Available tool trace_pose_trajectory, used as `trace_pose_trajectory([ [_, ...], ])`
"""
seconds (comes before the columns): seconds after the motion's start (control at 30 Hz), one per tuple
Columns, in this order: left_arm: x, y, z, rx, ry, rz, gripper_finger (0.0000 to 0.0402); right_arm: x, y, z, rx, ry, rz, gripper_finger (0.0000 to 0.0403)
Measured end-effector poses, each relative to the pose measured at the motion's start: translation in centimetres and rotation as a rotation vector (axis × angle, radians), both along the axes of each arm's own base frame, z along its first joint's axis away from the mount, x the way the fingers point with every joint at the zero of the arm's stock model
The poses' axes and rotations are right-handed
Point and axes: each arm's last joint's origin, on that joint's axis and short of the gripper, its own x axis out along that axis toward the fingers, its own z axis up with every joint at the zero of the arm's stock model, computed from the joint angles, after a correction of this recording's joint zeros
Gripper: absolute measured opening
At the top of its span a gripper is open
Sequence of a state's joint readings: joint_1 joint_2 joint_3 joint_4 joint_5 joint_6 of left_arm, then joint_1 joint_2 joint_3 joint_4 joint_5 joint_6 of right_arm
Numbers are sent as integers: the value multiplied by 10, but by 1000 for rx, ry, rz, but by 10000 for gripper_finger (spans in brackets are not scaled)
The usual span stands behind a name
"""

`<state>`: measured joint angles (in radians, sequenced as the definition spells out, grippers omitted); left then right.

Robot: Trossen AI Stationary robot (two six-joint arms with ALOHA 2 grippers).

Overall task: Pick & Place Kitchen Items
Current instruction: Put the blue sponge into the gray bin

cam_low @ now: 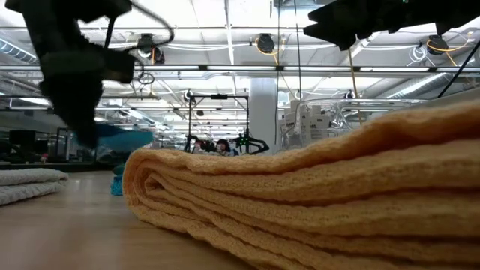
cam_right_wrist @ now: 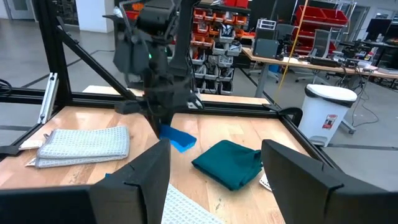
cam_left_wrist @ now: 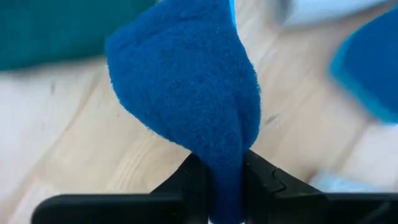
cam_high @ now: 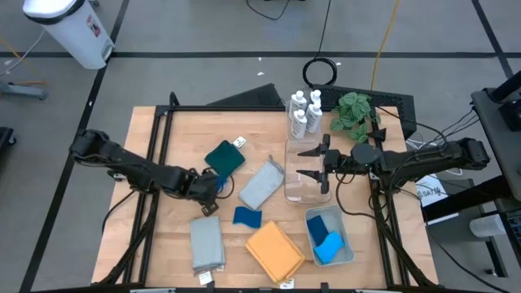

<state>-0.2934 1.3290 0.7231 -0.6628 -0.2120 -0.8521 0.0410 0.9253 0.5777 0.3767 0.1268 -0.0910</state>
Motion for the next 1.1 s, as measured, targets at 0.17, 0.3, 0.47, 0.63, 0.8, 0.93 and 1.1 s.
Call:
trace_pose_trajectory([
  [0.17, 13, -6, 9, 26, -136, -124, 64, 0, 0, 0, 0, 0, -1, 224],
  [0.3, 28, -11, 19, 49, -298, -231, 66, 1, 0, -1, -1, 4, -1, 224],
  [0.47, 42, -15, 33, 71, -498, -302, 66, 7, 0, -7, -73, 41, 5, 224],
  [0.63, 51, -17, 45, 75, -650, -376, 67, 17, 1, -18, -149, 91, 14, 224],
  [0.8, 56, -17, 53, 55, -746, -424, 67, 29, 1, -26, -205, 86, 20, 224],
  [0.93, 58, -16, 54, 28, -760, -405, 67, 39, 3, -32, -236, 59, 78, 224],
  [1.1, 58, -15, 54, -18, -762, -404, 67, 49, 7, -36, -240, -9, 171, 224],
])
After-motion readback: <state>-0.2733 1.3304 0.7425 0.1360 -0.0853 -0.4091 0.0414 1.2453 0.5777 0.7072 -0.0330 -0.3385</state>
